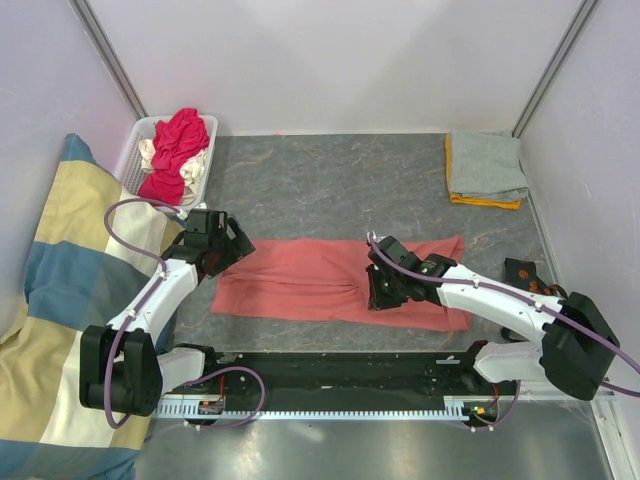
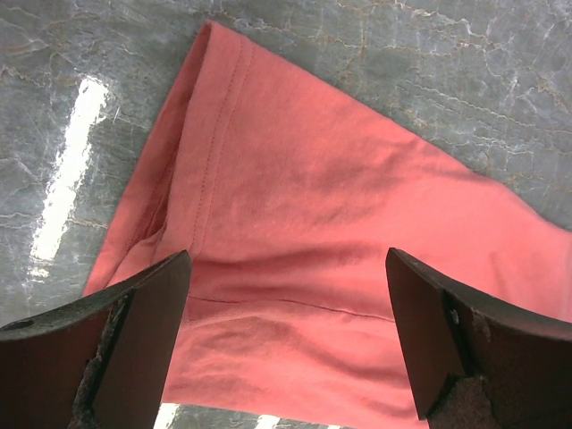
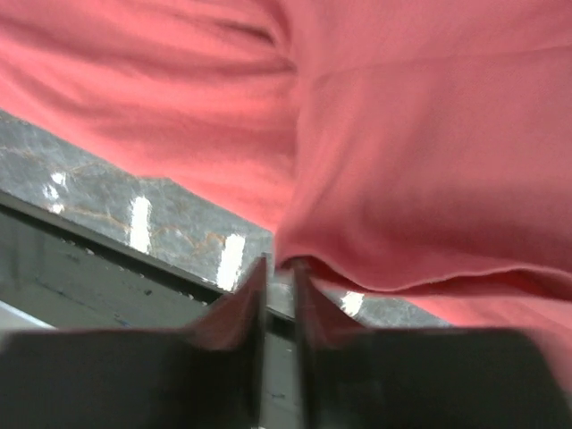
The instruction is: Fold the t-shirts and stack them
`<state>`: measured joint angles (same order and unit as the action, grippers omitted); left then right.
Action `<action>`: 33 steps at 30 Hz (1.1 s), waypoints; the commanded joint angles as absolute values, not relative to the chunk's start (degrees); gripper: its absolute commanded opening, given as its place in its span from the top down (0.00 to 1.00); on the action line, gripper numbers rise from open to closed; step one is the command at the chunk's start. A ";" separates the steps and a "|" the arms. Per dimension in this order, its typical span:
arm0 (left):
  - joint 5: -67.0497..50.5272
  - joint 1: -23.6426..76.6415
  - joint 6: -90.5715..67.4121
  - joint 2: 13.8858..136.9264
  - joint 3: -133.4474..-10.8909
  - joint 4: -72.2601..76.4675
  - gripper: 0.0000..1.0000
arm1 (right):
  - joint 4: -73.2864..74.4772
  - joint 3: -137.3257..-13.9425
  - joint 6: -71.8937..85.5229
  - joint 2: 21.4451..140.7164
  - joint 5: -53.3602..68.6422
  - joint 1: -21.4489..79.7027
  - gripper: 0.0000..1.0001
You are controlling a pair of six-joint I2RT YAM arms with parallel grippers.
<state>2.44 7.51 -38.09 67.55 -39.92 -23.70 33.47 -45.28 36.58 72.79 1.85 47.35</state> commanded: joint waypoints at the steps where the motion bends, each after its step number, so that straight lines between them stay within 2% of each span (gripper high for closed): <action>1: 1.58 7.56 -38.94 66.27 -39.03 -21.71 0.03 | 35.59 -44.47 40.34 70.58 -1.40 49.74 0.60; 2: 1.41 7.56 -39.02 66.27 -38.94 -21.62 0.03 | 35.86 -44.56 40.52 70.05 -1.93 50.01 0.47; 5: 0.97 7.56 -39.20 66.18 -38.76 -21.45 0.03 | 37.26 -44.91 41.04 68.65 -4.65 50.36 0.34; 9: 0.70 7.47 -38.94 66.09 -38.76 -21.44 0.03 | 38.76 -45.97 42.62 65.22 -9.66 50.27 0.31; 14: 0.53 7.56 -38.50 66.53 -39.20 -20.57 0.03 | 38.94 -46.49 45.43 61.44 -21.52 50.19 0.24; 19: 0.26 7.47 -37.44 68.99 -40.95 -19.86 0.03 | 37.97 -49.21 43.42 66.87 -28.55 50.01 0.20; 25: -1.14 7.47 -37.44 72.86 -41.31 -19.34 0.04 | 36.21 -50.45 42.98 74.87 -31.55 49.57 0.18; 33: -0.18 7.47 -37.44 69.35 -40.43 -22.67 0.05 | 32.88 -46.15 42.63 77.43 -31.47 45.27 0.18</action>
